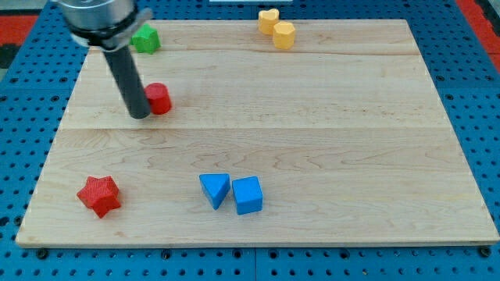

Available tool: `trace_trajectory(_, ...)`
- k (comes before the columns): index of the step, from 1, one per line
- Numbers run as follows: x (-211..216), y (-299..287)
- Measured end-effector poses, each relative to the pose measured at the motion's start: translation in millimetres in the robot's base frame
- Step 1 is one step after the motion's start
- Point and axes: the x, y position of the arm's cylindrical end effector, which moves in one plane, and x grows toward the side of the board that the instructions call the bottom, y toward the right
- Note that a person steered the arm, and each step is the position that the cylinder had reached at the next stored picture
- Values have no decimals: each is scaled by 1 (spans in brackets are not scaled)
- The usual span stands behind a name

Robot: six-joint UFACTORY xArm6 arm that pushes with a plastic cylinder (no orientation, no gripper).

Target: Move the red circle bottom right to the green star

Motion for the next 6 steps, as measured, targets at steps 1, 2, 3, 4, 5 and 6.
trace_trajectory(1,-8,-49)
trace_trajectory(2,-12,-84)
trace_trajectory(3,-12,-19)
trace_trajectory(4,-12,22)
trace_trajectory(5,-18,-10)
trace_trajectory(6,-23,25)
